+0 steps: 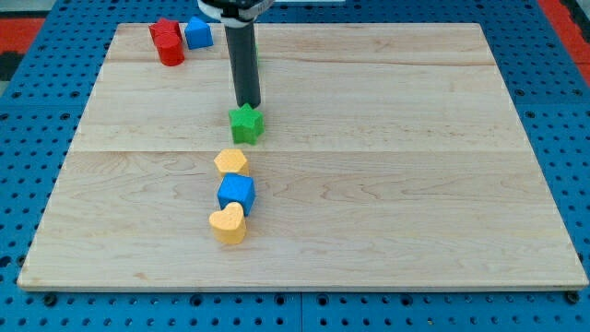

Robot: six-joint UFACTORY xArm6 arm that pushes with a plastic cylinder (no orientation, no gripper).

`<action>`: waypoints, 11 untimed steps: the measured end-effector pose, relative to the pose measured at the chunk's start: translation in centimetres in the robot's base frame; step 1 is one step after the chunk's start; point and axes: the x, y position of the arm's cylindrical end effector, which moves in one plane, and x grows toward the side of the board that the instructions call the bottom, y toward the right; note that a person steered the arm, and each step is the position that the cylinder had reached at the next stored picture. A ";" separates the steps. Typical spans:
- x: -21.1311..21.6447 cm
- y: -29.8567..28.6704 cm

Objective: Move green circle towards green star

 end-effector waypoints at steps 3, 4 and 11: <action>-5.9 4.9; -10.1 9.0; -8.2 3.9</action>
